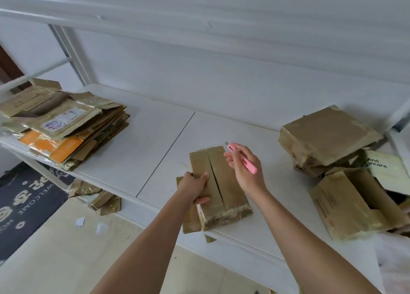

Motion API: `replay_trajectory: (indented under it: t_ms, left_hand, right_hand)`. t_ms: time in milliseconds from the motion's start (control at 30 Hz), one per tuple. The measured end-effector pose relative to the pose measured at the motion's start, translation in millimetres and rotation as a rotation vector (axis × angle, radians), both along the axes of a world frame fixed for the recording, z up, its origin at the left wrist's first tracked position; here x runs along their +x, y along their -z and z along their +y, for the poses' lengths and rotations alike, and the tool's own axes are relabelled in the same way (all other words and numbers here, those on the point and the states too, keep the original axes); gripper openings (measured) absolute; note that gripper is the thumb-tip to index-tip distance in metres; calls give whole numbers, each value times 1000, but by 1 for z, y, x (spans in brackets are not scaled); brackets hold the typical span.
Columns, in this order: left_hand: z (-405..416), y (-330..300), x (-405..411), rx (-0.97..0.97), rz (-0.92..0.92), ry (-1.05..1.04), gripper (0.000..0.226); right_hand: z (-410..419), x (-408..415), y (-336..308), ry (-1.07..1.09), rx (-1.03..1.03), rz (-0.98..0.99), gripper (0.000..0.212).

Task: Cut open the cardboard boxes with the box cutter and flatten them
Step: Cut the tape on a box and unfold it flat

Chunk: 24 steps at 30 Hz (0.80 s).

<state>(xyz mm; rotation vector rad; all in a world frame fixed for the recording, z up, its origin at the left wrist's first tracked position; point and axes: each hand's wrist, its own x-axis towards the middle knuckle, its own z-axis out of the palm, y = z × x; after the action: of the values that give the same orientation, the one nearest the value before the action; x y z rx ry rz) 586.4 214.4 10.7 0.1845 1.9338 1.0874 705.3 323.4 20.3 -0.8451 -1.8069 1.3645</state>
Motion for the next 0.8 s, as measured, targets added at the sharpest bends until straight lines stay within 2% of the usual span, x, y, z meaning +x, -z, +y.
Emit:
replay_trajectory:
  t_ms: [100, 200, 367, 567, 800]
  left_hand:
    - [0, 0, 2, -15, 49, -3, 49]
    - [0, -1, 0, -18, 43, 7, 48]
    - [0, 1, -3, 12, -10, -1, 45]
    - [-3, 4, -7, 47, -114, -13, 44]
    - [-3, 4, -7, 67, -131, -32, 42]
  right_hand:
    - [-7, -16, 8, -1, -43, 26, 19]
    - [-6, -30, 11, 2, -6, 18, 3]
    - [0, -46, 15, -4, 100, -57, 31]
    - [1, -48, 22, -44, 158, -105, 23]
    - [-3, -48, 16, -121, 277, -165, 21]
